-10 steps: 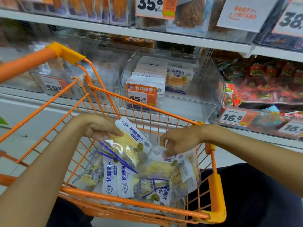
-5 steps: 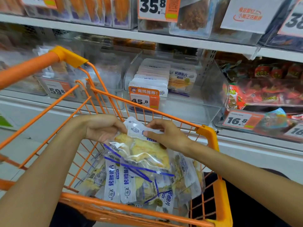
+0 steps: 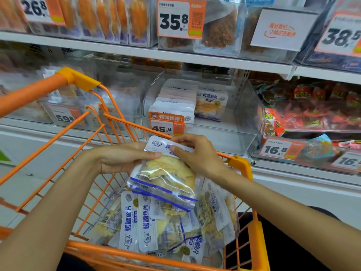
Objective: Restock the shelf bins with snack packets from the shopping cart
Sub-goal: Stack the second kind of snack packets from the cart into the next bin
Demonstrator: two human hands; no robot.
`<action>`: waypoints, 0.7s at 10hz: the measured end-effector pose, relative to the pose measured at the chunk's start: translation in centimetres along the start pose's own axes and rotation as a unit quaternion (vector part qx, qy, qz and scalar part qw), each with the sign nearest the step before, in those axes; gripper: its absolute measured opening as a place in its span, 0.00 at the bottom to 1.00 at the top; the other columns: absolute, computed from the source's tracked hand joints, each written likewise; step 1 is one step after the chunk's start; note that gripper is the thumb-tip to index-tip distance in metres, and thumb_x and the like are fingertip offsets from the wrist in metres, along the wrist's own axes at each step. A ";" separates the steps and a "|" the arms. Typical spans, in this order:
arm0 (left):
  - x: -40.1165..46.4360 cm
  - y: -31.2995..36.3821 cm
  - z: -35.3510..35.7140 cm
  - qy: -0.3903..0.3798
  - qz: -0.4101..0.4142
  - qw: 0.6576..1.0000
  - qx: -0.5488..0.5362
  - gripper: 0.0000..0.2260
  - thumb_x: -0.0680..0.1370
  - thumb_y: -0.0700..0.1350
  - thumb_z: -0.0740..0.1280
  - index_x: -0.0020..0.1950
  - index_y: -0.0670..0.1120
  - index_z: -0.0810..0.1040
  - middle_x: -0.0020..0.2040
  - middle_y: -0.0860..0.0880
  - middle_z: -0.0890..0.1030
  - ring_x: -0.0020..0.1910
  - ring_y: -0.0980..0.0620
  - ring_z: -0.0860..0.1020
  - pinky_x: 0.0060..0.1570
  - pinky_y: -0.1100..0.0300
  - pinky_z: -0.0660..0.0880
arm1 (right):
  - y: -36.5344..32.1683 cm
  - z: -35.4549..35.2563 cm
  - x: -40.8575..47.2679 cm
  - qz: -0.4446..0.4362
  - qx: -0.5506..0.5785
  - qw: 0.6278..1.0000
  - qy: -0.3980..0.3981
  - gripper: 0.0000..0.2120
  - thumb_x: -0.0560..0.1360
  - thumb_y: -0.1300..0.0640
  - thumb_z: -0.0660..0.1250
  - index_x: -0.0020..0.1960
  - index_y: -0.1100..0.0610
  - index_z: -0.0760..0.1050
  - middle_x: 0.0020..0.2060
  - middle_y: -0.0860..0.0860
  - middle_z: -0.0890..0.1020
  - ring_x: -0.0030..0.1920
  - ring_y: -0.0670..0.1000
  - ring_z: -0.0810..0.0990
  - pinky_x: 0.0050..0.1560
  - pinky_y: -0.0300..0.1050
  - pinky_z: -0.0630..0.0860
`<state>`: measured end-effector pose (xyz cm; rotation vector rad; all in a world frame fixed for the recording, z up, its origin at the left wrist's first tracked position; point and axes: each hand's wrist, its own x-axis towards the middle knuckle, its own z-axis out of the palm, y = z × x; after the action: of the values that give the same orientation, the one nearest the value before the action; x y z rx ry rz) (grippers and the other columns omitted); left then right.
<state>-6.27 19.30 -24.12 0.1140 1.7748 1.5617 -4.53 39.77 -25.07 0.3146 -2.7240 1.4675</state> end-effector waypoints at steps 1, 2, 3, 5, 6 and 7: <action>-0.6 0.5 -0.3 -0.021 0.055 0.998 -0.028 0.36 0.57 0.55 0.82 0.62 0.47 0.78 0.60 0.44 0.81 0.57 0.46 0.81 0.50 0.56 0.80 | -1.2 -3.5 -0.5 0.067 0.046 0.996 -0.042 0.26 0.74 0.50 0.70 0.69 0.51 0.66 0.60 0.46 0.72 0.50 0.39 0.74 0.48 0.29 0.72; -0.6 1.6 -0.1 0.057 0.124 0.987 -0.080 0.21 0.66 0.49 0.75 0.57 0.48 0.81 0.56 0.46 0.83 0.51 0.50 0.83 0.45 0.59 0.81 | -1.7 -6.6 -0.8 0.175 0.104 0.976 -0.075 0.40 0.70 0.44 0.72 0.75 0.52 0.57 0.67 0.47 0.68 0.64 0.49 0.71 0.63 0.44 0.69; 0.3 3.2 1.6 0.110 0.154 0.982 -0.028 0.15 0.76 0.47 0.65 0.62 0.49 0.77 0.48 0.50 0.84 0.41 0.55 0.82 0.36 0.63 0.81 | -1.6 -7.8 -0.6 0.201 0.153 0.957 -0.145 0.28 0.71 0.44 0.70 0.67 0.53 0.69 0.63 0.48 0.76 0.60 0.49 0.75 0.62 0.45 0.72; 3.4 7.2 4.7 0.125 0.232 0.964 0.047 0.12 0.80 0.46 0.62 0.62 0.53 0.75 0.53 0.53 0.84 0.54 0.52 0.82 0.61 0.50 0.75 | -0.6 -10.5 0.8 0.127 0.150 0.980 -0.038 0.13 0.73 0.51 0.71 0.55 0.51 0.72 0.53 0.47 0.81 0.50 0.43 0.79 0.42 0.35 0.70; 5.4 9.9 5.3 0.135 0.279 0.945 0.101 0.10 0.80 0.45 0.62 0.61 0.54 0.75 0.58 0.54 0.82 0.57 0.56 0.79 0.64 0.55 0.72 | 0.2 -12.6 1.7 0.088 0.122 0.988 0.025 0.15 0.74 0.51 0.70 0.55 0.52 0.68 0.46 0.44 0.77 0.44 0.39 0.76 0.36 0.31 0.71; 7.8 12.1 5.5 0.145 0.288 0.924 0.207 0.11 0.81 0.46 0.61 0.63 0.49 0.74 0.56 0.55 0.80 0.53 0.63 0.77 0.55 0.72 0.73 | 1.8 -13.3 3.1 0.038 0.081 0.992 0.087 0.17 0.76 0.55 0.69 0.59 0.57 0.66 0.42 0.42 0.72 0.39 0.33 0.74 0.32 0.23 0.69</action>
<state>-13.50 30.86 -16.95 0.6985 2.4459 1.6199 -8.82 51.27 -18.78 0.0831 -2.5123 1.6549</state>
